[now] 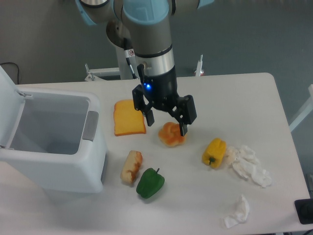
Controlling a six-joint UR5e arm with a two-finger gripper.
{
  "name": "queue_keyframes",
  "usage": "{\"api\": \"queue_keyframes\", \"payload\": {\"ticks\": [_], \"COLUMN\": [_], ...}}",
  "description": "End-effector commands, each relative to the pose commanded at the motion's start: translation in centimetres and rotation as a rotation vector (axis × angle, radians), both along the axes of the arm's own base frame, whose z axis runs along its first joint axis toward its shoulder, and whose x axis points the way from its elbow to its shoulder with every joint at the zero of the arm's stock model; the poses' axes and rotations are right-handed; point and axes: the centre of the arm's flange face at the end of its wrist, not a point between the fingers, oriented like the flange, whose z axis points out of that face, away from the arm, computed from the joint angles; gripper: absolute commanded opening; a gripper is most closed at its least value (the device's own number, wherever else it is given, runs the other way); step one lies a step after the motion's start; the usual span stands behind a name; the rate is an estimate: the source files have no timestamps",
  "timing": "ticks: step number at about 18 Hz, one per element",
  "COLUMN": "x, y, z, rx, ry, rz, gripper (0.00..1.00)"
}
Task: Pick up the square bread
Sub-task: 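Move the open gripper over the small bread roll beside the green pepper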
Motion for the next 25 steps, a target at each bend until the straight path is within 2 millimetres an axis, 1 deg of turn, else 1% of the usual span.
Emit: {"api": "queue_keyframes", "payload": {"ticks": [3, 5, 7, 9, 11, 14, 16, 19, 23, 25], "x": [0.3, 0.7, 1.7, 2.3, 2.5, 2.6, 2.5, 2.4, 1.9, 1.6], "y": [0.4, 0.3, 0.3, -0.1, -0.4, -0.3, -0.1, 0.9, 1.6, 1.7], "z": [-0.9, -2.5, -4.6, -6.5, -7.7, -8.6, -10.2, -12.7, -15.3, -16.0], "rx": [-0.018, -0.041, -0.070, -0.096, -0.112, -0.125, -0.140, -0.166, -0.148, -0.132], "ry": [-0.006, -0.028, -0.056, -0.084, -0.103, -0.124, -0.153, -0.185, -0.267, -0.305], "rz": [-0.010, -0.015, -0.025, -0.024, -0.018, -0.012, 0.002, 0.000, -0.002, 0.004], "gripper": [1.00, 1.00, 1.00, 1.00, 1.00, 1.00, 1.00, 1.00, 1.00, 1.00]}}
